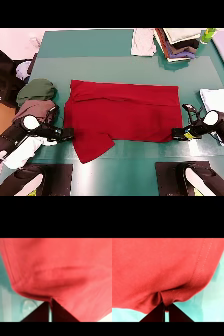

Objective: Fold the shirts.

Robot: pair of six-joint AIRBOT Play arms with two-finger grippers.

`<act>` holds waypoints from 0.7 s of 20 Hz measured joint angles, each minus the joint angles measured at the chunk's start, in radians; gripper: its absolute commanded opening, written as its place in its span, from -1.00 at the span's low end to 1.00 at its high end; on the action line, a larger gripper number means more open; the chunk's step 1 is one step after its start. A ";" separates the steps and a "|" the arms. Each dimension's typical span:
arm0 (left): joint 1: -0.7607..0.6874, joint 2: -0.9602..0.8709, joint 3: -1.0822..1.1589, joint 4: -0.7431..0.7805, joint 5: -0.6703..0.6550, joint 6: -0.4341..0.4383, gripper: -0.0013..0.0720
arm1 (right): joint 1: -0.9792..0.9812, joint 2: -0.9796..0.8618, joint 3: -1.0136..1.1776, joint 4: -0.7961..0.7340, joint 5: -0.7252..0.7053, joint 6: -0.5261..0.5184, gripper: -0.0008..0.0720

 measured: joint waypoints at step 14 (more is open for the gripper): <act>0.000 0.323 0.171 0.136 -0.422 -0.010 -0.91 | 0.000 0.158 0.210 -0.083 0.248 -0.026 -0.92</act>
